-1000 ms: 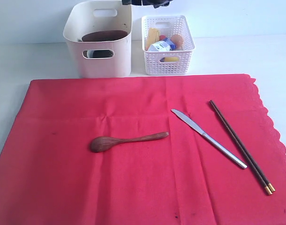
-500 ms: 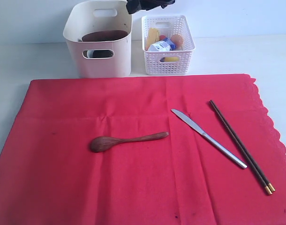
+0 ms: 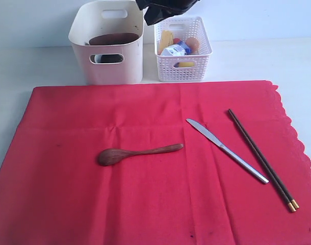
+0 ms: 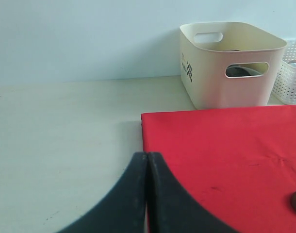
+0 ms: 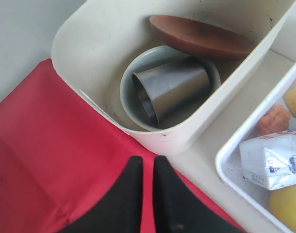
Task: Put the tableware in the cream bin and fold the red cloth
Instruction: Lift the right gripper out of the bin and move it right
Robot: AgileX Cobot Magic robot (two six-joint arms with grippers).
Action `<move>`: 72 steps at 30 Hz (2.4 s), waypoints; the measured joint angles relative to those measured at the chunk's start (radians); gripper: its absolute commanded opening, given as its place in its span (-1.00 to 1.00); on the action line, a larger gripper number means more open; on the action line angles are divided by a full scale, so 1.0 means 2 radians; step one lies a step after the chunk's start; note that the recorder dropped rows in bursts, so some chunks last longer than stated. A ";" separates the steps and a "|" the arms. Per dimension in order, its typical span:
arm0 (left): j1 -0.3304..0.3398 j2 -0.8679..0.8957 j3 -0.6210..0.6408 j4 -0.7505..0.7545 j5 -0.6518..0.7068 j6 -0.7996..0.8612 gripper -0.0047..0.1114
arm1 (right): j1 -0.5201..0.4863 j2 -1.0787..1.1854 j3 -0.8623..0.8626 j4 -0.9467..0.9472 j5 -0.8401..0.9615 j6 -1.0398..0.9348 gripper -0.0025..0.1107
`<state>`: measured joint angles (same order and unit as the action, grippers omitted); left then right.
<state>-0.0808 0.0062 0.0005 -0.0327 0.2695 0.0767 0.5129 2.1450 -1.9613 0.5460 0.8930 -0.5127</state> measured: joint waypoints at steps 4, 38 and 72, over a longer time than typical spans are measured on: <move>0.000 0.000 0.000 0.000 0.000 0.000 -0.90 | 0.000 -0.014 0.024 0.003 -0.003 -0.017 -0.93; 0.000 0.000 0.000 0.000 0.000 0.000 -0.90 | 0.000 -0.124 0.238 0.283 -0.010 -0.340 -0.93; 0.000 0.000 0.000 0.000 0.000 0.000 -0.90 | 0.022 -0.353 0.574 0.177 -0.112 -0.304 -0.93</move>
<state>-0.0808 0.0062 0.0005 -0.0327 0.2695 0.0767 0.5573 1.4381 -0.8128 0.8994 0.6681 -1.1215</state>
